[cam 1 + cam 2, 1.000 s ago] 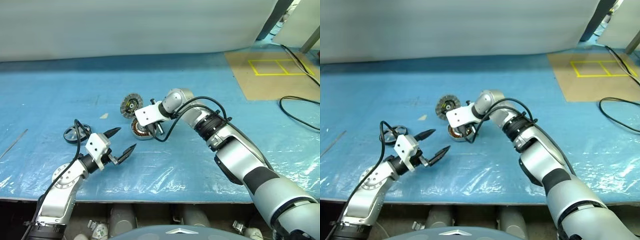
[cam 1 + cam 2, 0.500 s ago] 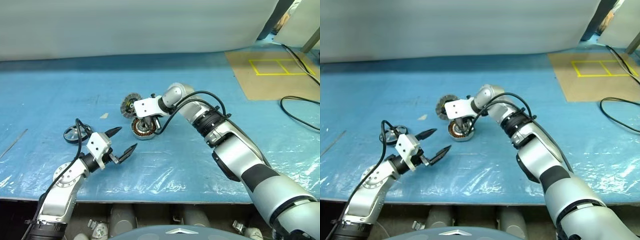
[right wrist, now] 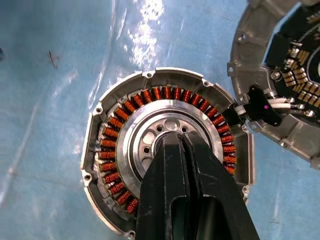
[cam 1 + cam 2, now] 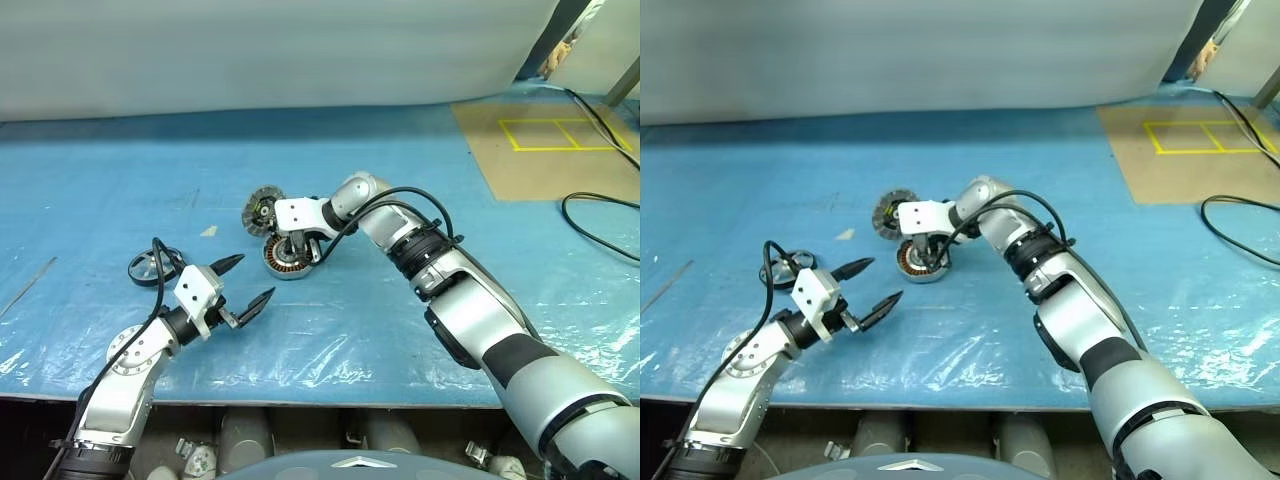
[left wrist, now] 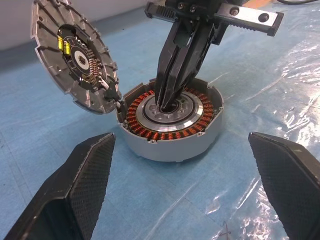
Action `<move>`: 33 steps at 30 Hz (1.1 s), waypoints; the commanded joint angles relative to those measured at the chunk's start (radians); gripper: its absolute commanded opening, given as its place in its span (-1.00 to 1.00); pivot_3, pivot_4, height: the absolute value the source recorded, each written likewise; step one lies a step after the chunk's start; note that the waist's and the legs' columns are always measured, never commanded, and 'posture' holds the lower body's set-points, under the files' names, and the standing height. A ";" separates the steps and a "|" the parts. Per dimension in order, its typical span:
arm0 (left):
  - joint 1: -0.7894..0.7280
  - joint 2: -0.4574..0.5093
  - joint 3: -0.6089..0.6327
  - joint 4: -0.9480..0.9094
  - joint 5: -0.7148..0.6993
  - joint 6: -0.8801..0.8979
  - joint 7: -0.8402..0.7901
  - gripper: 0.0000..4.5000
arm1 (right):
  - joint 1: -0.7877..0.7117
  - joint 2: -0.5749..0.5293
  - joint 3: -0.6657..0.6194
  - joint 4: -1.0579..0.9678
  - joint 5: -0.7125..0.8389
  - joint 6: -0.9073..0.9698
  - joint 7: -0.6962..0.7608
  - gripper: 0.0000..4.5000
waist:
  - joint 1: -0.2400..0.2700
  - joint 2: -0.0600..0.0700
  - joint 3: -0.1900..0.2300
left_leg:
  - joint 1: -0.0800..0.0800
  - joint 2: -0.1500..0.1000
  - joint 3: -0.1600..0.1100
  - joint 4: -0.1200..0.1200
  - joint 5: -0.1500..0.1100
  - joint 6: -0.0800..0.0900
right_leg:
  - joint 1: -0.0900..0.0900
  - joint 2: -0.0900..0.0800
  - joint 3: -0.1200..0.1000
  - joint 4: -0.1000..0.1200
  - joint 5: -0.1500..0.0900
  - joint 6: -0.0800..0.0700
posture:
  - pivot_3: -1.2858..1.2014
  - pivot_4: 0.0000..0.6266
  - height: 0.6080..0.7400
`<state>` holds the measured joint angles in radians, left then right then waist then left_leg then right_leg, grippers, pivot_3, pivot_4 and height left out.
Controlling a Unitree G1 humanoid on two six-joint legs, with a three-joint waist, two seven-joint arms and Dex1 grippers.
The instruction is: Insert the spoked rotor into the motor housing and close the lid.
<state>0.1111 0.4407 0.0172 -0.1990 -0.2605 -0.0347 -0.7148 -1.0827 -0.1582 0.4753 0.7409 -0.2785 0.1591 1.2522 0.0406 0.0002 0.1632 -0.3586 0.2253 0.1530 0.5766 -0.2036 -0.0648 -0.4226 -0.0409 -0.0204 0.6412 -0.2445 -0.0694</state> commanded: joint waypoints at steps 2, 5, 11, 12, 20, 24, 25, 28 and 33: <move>-0.007 0.005 0.002 -0.009 -0.002 -0.007 -0.001 1.00 | 0.009 -0.001 -0.072 -0.029 0.074 0.083 -0.009 -0.98 | 0.000 0.000 0.000 | 0.000 0.000 0.000 0.000 0.000 0.000 | 0.000 0.000 0.000 0.000 0.000 0.000 | 0.03 -0.52 1.00; -0.008 0.006 0.002 -0.008 -0.002 -0.007 -0.001 1.00 | 0.034 -0.010 -0.105 -0.016 0.100 0.098 -0.035 -0.98 | 0.001 0.000 0.000 | 0.000 0.000 0.000 0.000 0.000 0.000 | 0.000 0.000 0.000 0.000 0.000 0.000 | 0.03 -0.52 1.00; -0.012 0.007 0.001 -0.002 -0.001 -0.009 -0.003 1.00 | 0.104 -0.045 -0.107 -0.061 0.102 0.053 -0.089 -0.98 | 0.002 0.000 0.000 | 0.000 0.000 0.000 0.000 0.000 0.000 | 0.000 0.000 0.000 0.000 0.000 0.000 | 0.03 -0.52 1.00; -0.014 0.007 0.000 0.000 -0.001 -0.009 -0.004 1.00 | 0.113 -0.043 -0.111 -0.074 0.111 0.048 -0.089 -0.98 | 0.003 0.000 0.000 | 0.000 0.000 0.000 0.000 0.000 0.000 | 0.000 0.000 0.000 0.000 0.000 0.000 | 0.03 -0.52 1.00; -0.021 0.010 0.002 0.011 -0.002 -0.014 -0.008 1.00 | 0.205 -0.021 -0.142 -0.179 0.179 0.013 -0.116 -0.98 | -0.001 0.000 0.000 | 0.000 0.000 0.000 0.000 0.001 -0.002 | 0.000 0.000 0.000 0.000 0.000 0.000 | 0.03 -0.52 1.00; -0.025 0.011 0.004 0.016 -0.002 -0.016 -0.009 1.00 | 0.215 0.000 -0.195 -0.193 0.248 -0.004 -0.125 -0.98 | -0.001 0.000 0.000 | 0.000 0.000 0.000 0.000 0.002 -0.003 | 0.000 0.000 0.000 0.000 0.000 0.000 | 0.03 -0.52 1.00; -0.025 0.011 0.004 0.016 -0.002 -0.016 -0.009 1.00 | 0.218 -0.001 -0.201 -0.194 0.259 -0.007 -0.125 -0.98 | 0.000 0.000 0.000 | 0.000 0.000 0.000 0.000 0.002 -0.003 | 0.000 0.000 0.000 0.000 0.000 0.000 | 0.03 -0.52 1.00; -0.024 0.011 0.004 0.016 -0.003 -0.019 -0.009 1.00 | 0.231 -0.013 -0.204 -0.196 0.274 -0.015 -0.123 -0.98 | 0.002 0.000 0.000 | 0.000 0.000 0.000 0.000 0.002 -0.003 | 0.000 0.000 0.000 0.000 0.000 0.000 | 0.03 -0.52 1.00; -0.019 0.012 0.007 0.017 -0.005 -0.022 -0.010 1.00 | 0.268 -0.044 -0.152 -0.188 0.230 -0.039 -0.121 -0.98 | 0.003 0.000 0.000 | 0.000 -0.001 0.000 0.000 0.002 -0.003 | 0.000 0.000 0.000 -0.001 0.000 0.000 | 0.03 -0.52 1.00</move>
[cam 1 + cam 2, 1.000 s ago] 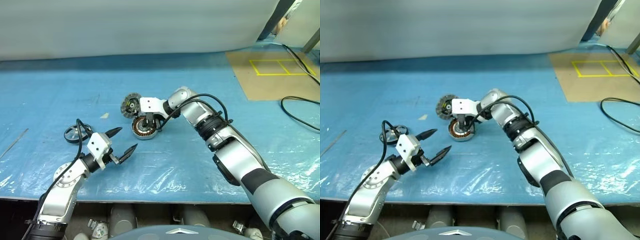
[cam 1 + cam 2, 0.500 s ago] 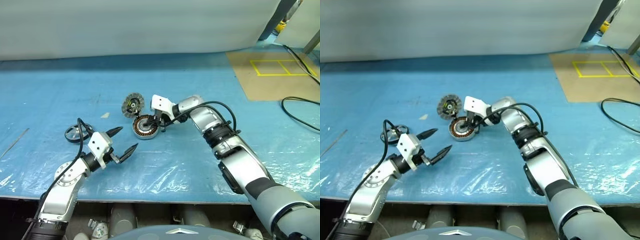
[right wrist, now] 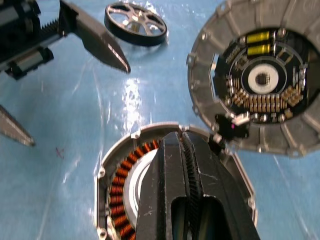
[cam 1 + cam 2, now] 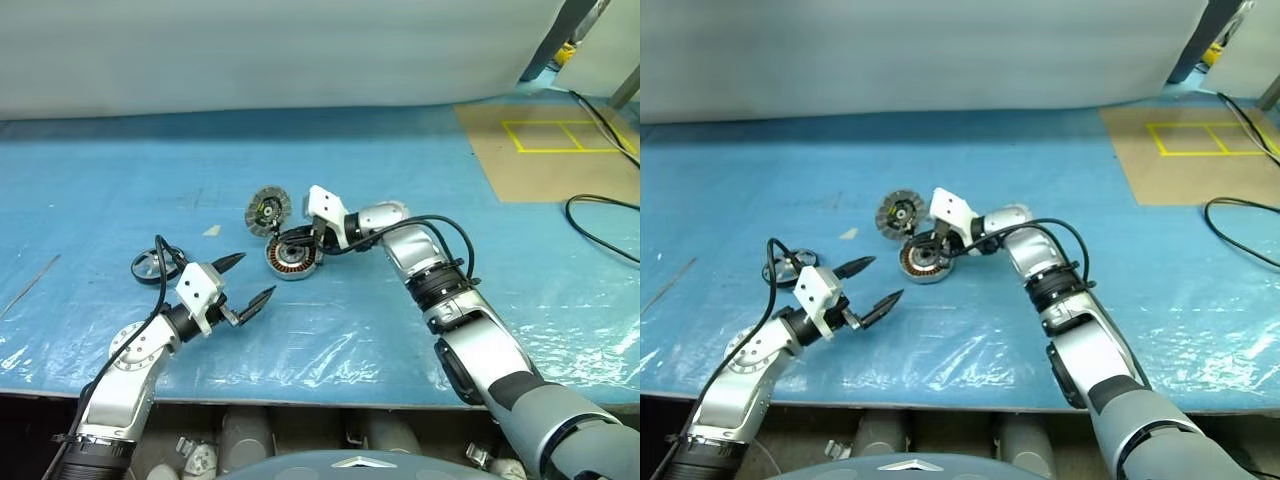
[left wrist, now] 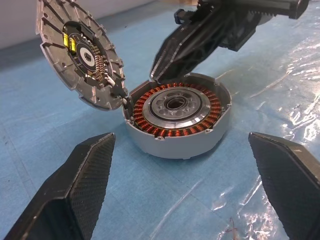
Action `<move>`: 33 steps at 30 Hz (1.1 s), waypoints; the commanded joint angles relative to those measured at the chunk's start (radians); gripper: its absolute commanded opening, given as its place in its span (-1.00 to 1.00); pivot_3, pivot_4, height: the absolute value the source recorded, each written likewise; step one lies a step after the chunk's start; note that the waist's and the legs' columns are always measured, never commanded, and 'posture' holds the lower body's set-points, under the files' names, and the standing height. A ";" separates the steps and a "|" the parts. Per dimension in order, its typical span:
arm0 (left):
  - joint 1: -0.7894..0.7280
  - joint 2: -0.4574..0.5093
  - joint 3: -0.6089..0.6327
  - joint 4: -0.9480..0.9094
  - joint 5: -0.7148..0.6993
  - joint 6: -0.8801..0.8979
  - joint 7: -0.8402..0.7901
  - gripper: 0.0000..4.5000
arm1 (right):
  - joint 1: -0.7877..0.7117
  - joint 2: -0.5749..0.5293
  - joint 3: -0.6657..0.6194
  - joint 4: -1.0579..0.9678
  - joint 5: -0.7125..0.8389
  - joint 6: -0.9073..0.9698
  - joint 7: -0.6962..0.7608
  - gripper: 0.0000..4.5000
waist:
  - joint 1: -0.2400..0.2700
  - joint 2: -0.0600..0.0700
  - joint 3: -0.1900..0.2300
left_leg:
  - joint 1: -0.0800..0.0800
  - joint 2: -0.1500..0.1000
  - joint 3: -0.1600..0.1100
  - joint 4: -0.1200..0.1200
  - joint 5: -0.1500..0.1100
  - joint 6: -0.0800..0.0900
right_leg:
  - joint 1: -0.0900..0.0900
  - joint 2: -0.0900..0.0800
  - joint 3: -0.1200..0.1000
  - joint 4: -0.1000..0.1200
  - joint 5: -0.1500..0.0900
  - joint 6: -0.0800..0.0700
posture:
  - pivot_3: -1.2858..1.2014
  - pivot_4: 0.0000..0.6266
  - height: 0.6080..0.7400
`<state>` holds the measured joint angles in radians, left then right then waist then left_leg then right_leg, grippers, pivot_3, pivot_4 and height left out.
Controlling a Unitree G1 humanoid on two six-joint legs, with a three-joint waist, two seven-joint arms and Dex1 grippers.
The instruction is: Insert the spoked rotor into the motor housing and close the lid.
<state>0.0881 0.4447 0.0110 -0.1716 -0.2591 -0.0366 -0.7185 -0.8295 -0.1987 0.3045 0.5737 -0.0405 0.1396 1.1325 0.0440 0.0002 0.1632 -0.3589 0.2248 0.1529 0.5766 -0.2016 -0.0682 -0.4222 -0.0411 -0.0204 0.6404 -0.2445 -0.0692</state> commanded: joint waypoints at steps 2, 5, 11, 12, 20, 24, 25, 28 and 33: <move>0.005 0.008 0.014 -0.011 -0.007 -0.021 -0.007 1.00 | 0.027 -0.002 0.024 -0.014 -0.004 -0.013 -0.006 -0.98 | -0.003 0.000 0.000 | 0.000 0.000 0.000 0.000 0.000 0.000 | 0.000 0.000 0.000 0.000 0.000 0.000 | 0.03 -0.52 1.00; 0.006 0.009 0.013 -0.013 -0.007 -0.020 -0.007 1.00 | 0.042 -0.002 0.037 0.025 -0.021 -0.023 -0.028 -0.98 | -0.007 0.000 0.000 | 0.000 0.000 0.000 0.000 0.000 0.000 | 0.000 0.001 0.000 0.000 0.000 0.000 | 0.03 -0.52 1.00; 0.007 0.010 0.012 -0.015 -0.007 -0.018 -0.009 1.00 | 0.048 0.027 0.013 0.046 0.017 -0.011 -0.050 -0.98 | -0.006 0.000 0.000 | 0.006 0.000 0.000 0.000 -0.001 0.001 | 0.004 0.000 0.000 0.000 0.000 0.000 | 0.03 -0.52 1.00; 0.007 0.010 0.012 -0.015 -0.008 -0.018 -0.009 1.00 | 0.047 0.031 0.006 0.041 0.030 -0.002 -0.045 -0.98 | -0.006 0.000 0.000 | 0.006 0.000 0.000 0.000 -0.002 0.003 | 0.004 0.000 0.000 0.000 0.000 0.000 | 0.03 -0.52 1.00; 0.027 0.023 0.070 -0.023 -0.032 -0.027 -0.004 1.00 | 0.040 0.035 -0.035 -0.026 0.105 0.003 -0.013 -0.98 | -0.005 0.000 0.000 | 0.004 0.000 0.000 -0.001 -0.002 0.003 | 0.003 0.000 0.000 -0.001 0.000 0.000 | 0.03 -0.52 1.00; 0.035 0.061 0.118 -0.003 -0.052 -0.023 -0.028 1.00 | 0.037 0.021 -0.038 -0.069 0.119 0.020 -0.001 -0.98 | -0.003 0.000 0.000 | 0.004 0.000 0.000 -0.002 -0.002 0.003 | 0.002 0.001 0.000 -0.001 0.000 0.000 | 0.03 -0.52 1.00; 0.037 0.077 0.127 0.003 -0.059 -0.018 -0.045 1.00 | 0.038 0.016 -0.035 -0.076 0.115 0.021 0.000 -0.98 | -0.003 0.000 0.000 | 0.004 0.000 0.000 -0.002 -0.002 0.003 | 0.002 0.000 0.000 -0.001 0.000 0.000 | 0.03 -0.52 1.00; 0.037 0.128 0.153 0.037 -0.082 -0.014 -0.106 1.00 | 0.040 0.006 -0.029 -0.087 0.108 0.025 0.001 -0.98 | -0.003 0.000 0.000 | 0.004 0.000 0.000 -0.001 -0.002 0.003 | 0.002 0.000 0.000 -0.001 0.000 0.000 | 0.03 -0.52 1.00; -0.013 0.262 0.204 0.170 -0.133 -0.010 -0.270 1.00 | 0.044 -0.009 -0.011 -0.100 0.099 0.028 0.017 -0.98 | -0.002 0.000 0.000 | 0.004 0.000 0.000 -0.002 -0.002 0.003 | 0.002 0.001 0.000 -0.001 0.000 0.000 | 0.03 -0.52 1.00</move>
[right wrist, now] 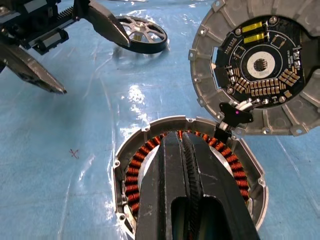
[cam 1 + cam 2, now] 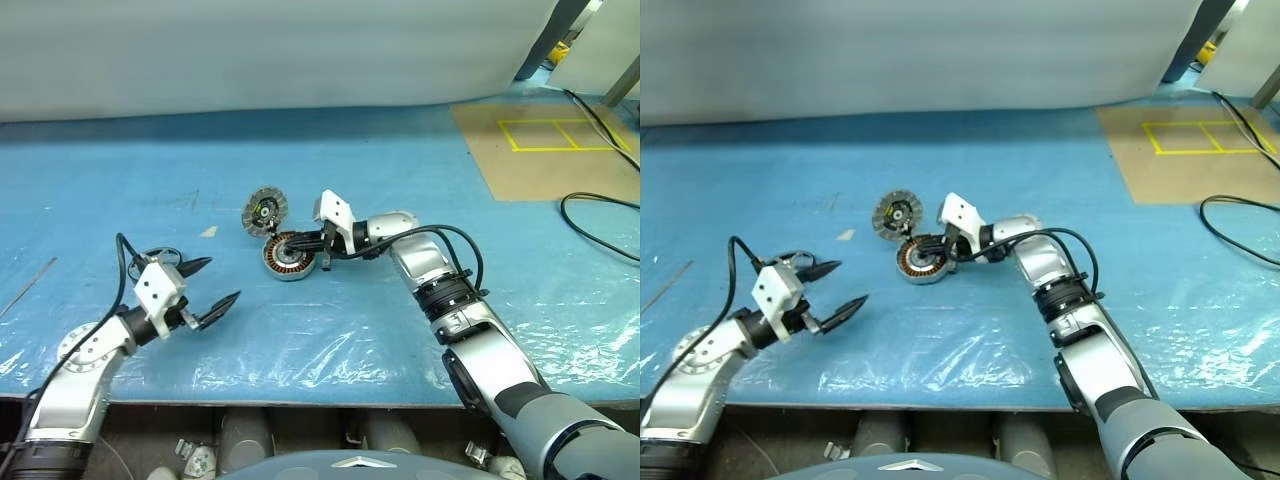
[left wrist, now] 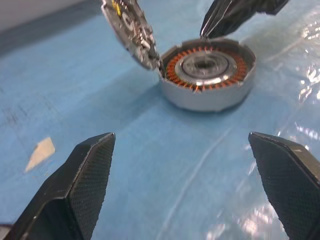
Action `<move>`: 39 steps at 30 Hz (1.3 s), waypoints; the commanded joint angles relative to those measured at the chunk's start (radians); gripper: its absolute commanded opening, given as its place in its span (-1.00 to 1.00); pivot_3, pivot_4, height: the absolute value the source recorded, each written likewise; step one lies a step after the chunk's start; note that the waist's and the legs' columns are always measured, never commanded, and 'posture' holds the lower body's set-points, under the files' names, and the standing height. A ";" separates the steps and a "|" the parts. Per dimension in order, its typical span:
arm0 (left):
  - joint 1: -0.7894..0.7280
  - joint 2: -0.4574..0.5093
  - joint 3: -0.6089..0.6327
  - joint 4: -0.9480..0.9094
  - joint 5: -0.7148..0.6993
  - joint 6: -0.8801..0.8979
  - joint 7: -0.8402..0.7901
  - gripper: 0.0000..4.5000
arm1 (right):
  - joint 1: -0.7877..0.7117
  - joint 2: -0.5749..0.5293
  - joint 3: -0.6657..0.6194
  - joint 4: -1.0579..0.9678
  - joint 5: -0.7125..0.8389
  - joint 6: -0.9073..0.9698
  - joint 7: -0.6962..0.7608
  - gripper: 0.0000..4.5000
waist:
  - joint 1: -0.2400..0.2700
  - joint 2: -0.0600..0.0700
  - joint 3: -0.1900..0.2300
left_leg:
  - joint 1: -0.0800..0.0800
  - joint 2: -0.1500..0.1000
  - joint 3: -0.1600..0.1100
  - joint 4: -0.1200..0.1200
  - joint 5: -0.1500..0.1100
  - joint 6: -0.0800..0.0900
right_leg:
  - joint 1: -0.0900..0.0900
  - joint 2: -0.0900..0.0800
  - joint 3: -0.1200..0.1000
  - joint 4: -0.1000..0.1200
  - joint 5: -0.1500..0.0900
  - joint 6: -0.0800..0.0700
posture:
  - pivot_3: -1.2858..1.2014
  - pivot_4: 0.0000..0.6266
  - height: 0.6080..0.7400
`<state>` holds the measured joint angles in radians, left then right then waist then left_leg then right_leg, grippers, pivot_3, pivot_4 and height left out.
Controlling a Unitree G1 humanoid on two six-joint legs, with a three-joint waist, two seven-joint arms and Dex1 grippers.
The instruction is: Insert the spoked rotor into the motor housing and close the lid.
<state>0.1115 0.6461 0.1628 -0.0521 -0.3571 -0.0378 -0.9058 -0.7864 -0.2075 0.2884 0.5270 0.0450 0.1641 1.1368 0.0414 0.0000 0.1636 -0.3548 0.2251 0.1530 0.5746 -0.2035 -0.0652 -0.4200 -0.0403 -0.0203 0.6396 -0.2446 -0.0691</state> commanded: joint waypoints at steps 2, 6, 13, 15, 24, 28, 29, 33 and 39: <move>-0.080 0.116 0.059 0.111 -0.046 0.010 -0.141 1.00 | 0.004 0.000 0.009 -0.059 0.015 0.009 0.014 -0.98 | 0.002 0.000 0.000 | 0.000 0.000 0.000 0.000 0.000 0.000 | 0.000 0.000 0.000 0.000 0.000 0.000 | 0.03 -0.52 1.00; -0.174 0.219 0.035 0.226 -0.036 0.063 -0.260 1.00 | 0.016 0.001 0.018 -0.078 0.012 0.016 0.010 -0.98 | 0.003 0.000 0.000 | 0.000 -0.001 0.000 0.000 0.002 -0.003 | 0.000 0.000 0.000 0.000 0.000 0.000 | 0.03 -0.52 1.00; -0.439 0.330 -0.033 0.474 0.039 0.022 -0.450 0.45 | 0.035 0.000 0.021 -0.114 0.015 0.034 -0.006 -1.00 | 0.004 -0.001 0.000 | 0.000 -0.001 0.000 -0.002 0.002 -0.004 | 0.000 0.000 0.000 -0.001 0.000 0.000 | 0.03 -0.52 1.00; -0.514 0.349 -0.068 0.548 0.077 -0.009 -0.502 0.16 | 0.041 -0.001 0.022 -0.124 0.017 0.040 -0.010 -1.00 | 0.005 -0.001 0.001 | 0.000 -0.001 0.000 -0.002 0.002 -0.004 | 0.000 0.000 0.000 -0.001 0.000 0.000 | 0.03 -0.52 1.00; -0.818 0.385 -0.228 0.869 0.271 -0.088 -0.664 0.01 | 0.080 -0.006 0.023 -0.198 0.025 0.089 -0.031 -1.00 | 0.002 -0.002 0.001 | 0.000 -0.001 -0.001 -0.004 0.002 -0.005 | 0.000 -0.001 -0.001 -0.001 0.001 0.002 | 0.03 -0.52 1.00; -0.898 0.392 -0.273 0.984 0.351 -0.111 -0.672 0.01 | 0.095 -0.013 0.021 -0.220 0.026 0.106 -0.039 -1.00 | 0.005 -0.003 0.002 | 0.000 -0.001 -0.002 -0.004 0.002 -0.006 | 0.000 -0.001 -0.001 -0.001 0.003 0.004 | 0.03 -0.52 1.00; -0.912 0.391 -0.280 1.002 0.365 -0.113 -0.674 0.01 | 0.099 -0.015 0.021 -0.225 0.026 0.109 -0.040 -1.00 | 0.006 -0.004 0.002 | -0.001 -0.001 -0.002 -0.004 0.001 -0.006 | 0.000 -0.001 -0.002 -0.001 0.003 0.004 | 0.03 -0.52 1.00; -0.949 0.385 -0.298 1.057 0.415 -0.135 -0.663 0.01 | 0.109 -0.015 0.019 -0.241 0.029 0.116 -0.051 -1.00 | 0.006 -0.005 0.003 | -0.001 -0.001 -0.002 -0.004 0.001 -0.007 | 0.000 -0.001 -0.002 -0.002 0.003 0.004 | 0.03 -0.52 1.00; -0.961 0.359 -0.303 1.107 0.451 -0.160 -0.625 0.01 | 0.124 -0.024 0.004 -0.310 0.063 0.145 -0.051 -1.00 | 0.006 -0.006 0.003 | -0.002 -0.001 -0.003 -0.004 0.001 -0.007 | 0.000 -0.001 -0.002 -0.002 0.003 0.004 | 0.03 -0.52 1.00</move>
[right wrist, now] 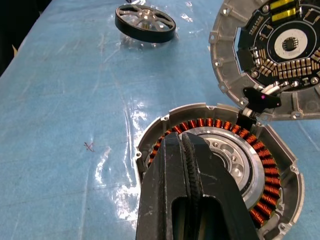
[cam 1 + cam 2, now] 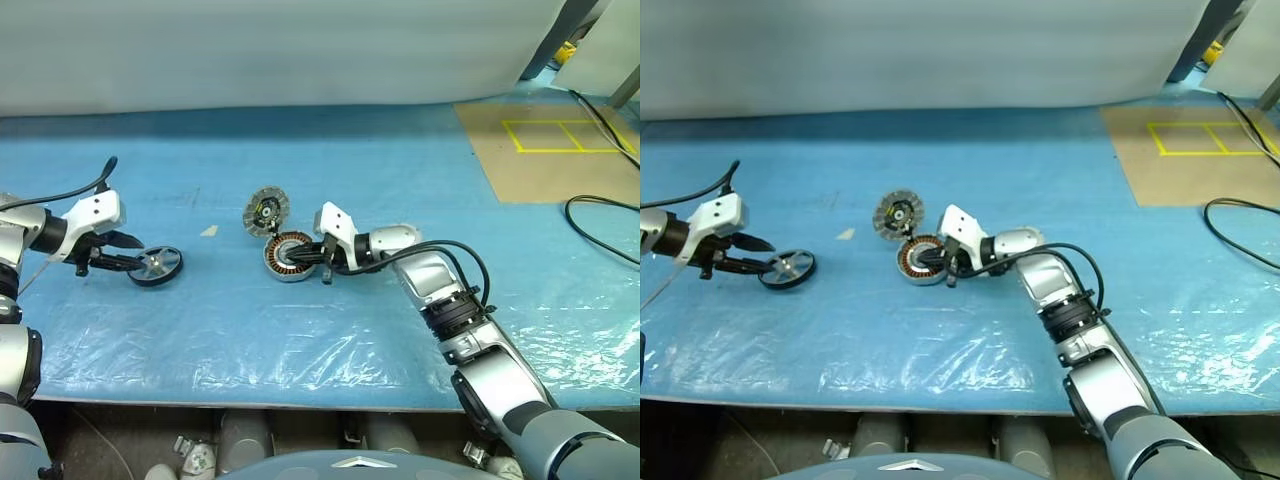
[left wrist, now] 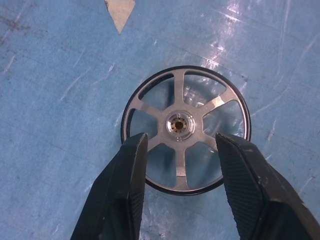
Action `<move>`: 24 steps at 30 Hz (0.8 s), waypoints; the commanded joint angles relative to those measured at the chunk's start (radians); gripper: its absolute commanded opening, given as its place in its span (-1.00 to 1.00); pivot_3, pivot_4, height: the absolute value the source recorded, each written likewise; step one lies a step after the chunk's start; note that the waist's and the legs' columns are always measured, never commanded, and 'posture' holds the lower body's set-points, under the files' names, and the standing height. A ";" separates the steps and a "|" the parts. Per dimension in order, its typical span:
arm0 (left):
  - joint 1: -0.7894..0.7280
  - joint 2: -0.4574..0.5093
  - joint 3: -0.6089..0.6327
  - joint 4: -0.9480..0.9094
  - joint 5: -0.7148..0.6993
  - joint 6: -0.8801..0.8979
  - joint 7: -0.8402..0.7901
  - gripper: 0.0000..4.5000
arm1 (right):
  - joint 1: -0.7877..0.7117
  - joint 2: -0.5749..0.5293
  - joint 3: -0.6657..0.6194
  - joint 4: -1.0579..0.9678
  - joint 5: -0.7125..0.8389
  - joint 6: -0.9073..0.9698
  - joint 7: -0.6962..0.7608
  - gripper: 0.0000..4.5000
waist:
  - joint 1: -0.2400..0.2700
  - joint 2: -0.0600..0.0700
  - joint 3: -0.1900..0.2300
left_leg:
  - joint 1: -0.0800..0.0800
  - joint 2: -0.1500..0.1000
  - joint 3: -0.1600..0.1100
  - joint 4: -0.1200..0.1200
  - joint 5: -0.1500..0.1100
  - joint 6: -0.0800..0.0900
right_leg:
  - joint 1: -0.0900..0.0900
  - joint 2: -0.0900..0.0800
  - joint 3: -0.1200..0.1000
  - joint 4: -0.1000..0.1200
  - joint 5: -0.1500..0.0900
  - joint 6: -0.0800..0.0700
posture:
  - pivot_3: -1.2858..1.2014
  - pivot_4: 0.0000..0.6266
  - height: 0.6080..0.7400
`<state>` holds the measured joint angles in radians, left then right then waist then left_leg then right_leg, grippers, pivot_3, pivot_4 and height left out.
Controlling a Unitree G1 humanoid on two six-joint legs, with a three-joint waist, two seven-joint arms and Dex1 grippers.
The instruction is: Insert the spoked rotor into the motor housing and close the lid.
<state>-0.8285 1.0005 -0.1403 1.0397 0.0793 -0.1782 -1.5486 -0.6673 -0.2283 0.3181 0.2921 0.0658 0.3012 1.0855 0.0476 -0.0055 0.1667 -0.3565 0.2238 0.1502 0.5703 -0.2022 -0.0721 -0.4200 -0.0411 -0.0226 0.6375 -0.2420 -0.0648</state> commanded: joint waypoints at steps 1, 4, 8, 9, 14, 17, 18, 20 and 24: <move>-0.021 0.000 0.001 0.021 0.018 -0.024 0.024 0.01 | 0.007 -0.006 -0.028 -0.088 0.049 0.012 0.001 -1.00 | 0.001 0.000 0.000 | 0.000 0.000 0.000 0.000 0.000 0.000 | 0.000 0.000 0.000 0.000 0.000 0.000 | 0.03 -0.52 1.00; -0.017 -0.008 0.003 0.029 0.022 -0.032 0.033 0.01 | 0.016 -0.017 -0.028 -0.119 0.063 0.025 0.000 -1.00 | 0.004 -0.001 0.000 | 0.000 0.000 0.000 0.000 0.000 0.000 | 0.000 0.000 0.000 0.000 0.000 0.000 | 0.03 -0.52 1.00; -0.016 -0.027 0.015 0.038 0.018 -0.030 0.052 0.01 | 0.030 -0.032 -0.024 -0.154 0.078 0.045 -0.006 -1.00 | 0.005 -0.001 0.001 | 0.000 0.000 0.000 0.000 0.000 0.000 | 0.000 0.000 0.000 0.000 0.000 0.000 | 0.03 -0.52 1.00; -0.018 -0.031 0.018 0.038 0.014 -0.025 0.054 0.01 | 0.032 -0.035 -0.022 -0.158 0.080 0.048 -0.008 -1.00 | 0.007 -0.001 0.001 | 0.000 0.000 0.000 0.000 0.000 0.000 | 0.000 0.000 0.000 0.000 0.000 0.000 | 0.03 -0.52 1.00; -0.022 -0.036 0.012 0.051 0.029 -0.030 0.073 0.01 | 0.043 -0.042 -0.012 -0.176 0.086 0.060 -0.014 -1.00 | 0.007 -0.001 0.001 | 0.000 0.000 0.000 0.000 0.000 0.000 | 0.000 0.000 0.000 0.000 0.000 0.000 | 0.03 -0.52 1.00; -0.018 -0.037 0.012 0.050 0.026 -0.030 0.063 0.01 | 0.046 -0.043 -0.012 -0.179 0.086 0.065 -0.017 -1.00 | 0.007 -0.001 0.001 | 0.000 0.000 0.000 0.000 0.000 0.000 | 0.000 0.000 0.000 0.000 0.000 0.000 | 0.03 -0.52 1.00; -0.016 -0.037 0.010 0.048 0.026 -0.032 0.058 0.01 | 0.047 -0.044 -0.011 -0.177 0.085 0.065 -0.018 -1.00 | 0.007 -0.001 0.001 | 0.000 0.000 0.000 0.000 0.000 0.000 | 0.000 0.000 0.000 0.000 0.000 0.000 | 0.03 -0.52 1.00; -0.012 -0.035 0.010 0.043 0.025 -0.037 0.050 0.01 | 0.049 -0.045 -0.011 -0.177 0.084 0.066 -0.019 -1.00 | 0.008 -0.001 0.001 | 0.000 0.000 0.000 0.001 0.000 0.000 | 0.000 0.000 0.000 0.000 0.000 0.000 | 0.03 -0.52 1.00; -0.016 -0.030 0.016 0.024 0.014 -0.020 0.024 0.01 | 0.051 -0.044 -0.008 -0.172 0.081 0.063 -0.024 -1.00 | 0.009 -0.001 0.001 | 0.000 0.000 0.000 0.001 0.000 0.000 | 0.000 0.000 0.000 0.000 0.000 0.000 | 0.03 -0.52 1.00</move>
<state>-0.8318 0.9512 -0.1393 1.0843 0.1032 -0.1983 -1.5089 -0.6164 -0.2733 0.3176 0.1593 0.1234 0.3707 1.0647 0.0561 -0.0070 0.1675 -0.3568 0.2238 0.1498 0.5709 -0.2021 -0.0723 -0.4200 -0.0411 -0.0228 0.6379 -0.2418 -0.0644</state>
